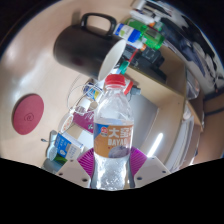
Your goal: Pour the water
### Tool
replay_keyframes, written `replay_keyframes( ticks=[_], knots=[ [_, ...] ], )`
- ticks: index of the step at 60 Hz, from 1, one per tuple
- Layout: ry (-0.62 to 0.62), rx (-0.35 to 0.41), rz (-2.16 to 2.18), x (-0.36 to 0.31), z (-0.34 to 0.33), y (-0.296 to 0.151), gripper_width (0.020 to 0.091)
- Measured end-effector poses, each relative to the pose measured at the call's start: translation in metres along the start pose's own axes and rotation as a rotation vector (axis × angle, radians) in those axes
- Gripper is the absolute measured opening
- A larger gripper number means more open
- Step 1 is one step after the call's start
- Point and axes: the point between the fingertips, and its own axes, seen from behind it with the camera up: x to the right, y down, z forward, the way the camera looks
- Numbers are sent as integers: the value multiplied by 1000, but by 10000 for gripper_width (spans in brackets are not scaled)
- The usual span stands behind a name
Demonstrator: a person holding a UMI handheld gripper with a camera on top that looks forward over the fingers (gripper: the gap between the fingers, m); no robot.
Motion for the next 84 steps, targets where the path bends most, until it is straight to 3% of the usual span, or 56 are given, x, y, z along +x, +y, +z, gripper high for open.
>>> replay_keyframes(
  ticks=[34, 48, 53, 65, 70, 84],
  knots=[
    [56, 29, -196, 30, 9, -3, 437],
    [-39, -31, 764, 2, 4, 21, 436],
    [-141, -49, 1254, -21, -1, 22, 436],
    [-288, -17, 2104, -63, -25, -20, 435],
    [-282, -11, 2133, -68, -23, -6, 437],
    [-298, 42, 2112, -84, -25, -35, 436]
  ],
)
